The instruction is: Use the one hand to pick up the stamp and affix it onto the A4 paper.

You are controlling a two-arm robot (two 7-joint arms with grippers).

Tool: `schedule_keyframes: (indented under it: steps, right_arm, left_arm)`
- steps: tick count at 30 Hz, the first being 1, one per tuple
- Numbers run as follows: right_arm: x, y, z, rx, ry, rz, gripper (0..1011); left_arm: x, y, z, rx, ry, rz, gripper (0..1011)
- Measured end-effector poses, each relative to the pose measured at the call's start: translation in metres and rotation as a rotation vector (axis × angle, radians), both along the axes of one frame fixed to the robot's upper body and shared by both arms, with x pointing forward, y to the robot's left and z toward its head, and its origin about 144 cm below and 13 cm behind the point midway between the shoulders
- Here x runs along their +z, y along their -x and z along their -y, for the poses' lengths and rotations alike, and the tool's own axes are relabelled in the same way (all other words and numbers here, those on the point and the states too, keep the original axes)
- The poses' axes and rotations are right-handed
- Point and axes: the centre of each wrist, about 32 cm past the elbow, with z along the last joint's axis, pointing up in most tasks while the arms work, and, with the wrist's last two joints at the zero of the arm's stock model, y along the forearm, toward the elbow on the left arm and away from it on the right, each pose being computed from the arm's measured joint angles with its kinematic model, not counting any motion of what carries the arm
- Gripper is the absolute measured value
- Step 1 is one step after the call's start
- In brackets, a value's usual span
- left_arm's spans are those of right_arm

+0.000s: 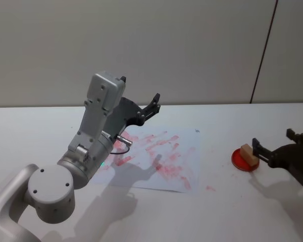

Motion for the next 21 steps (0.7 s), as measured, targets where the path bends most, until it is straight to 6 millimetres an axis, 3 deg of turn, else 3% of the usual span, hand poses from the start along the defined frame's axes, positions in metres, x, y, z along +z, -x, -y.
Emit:
schedule_keyframes:
  steps: [21]
  right_arm:
    - [-0.018, -0.03, -0.016, 0.023, 0.099, -0.122, 1001]
  left_arm:
    - [0.0, 0.0, 0.0, 0.0, 0.0, 0.0, 1001]
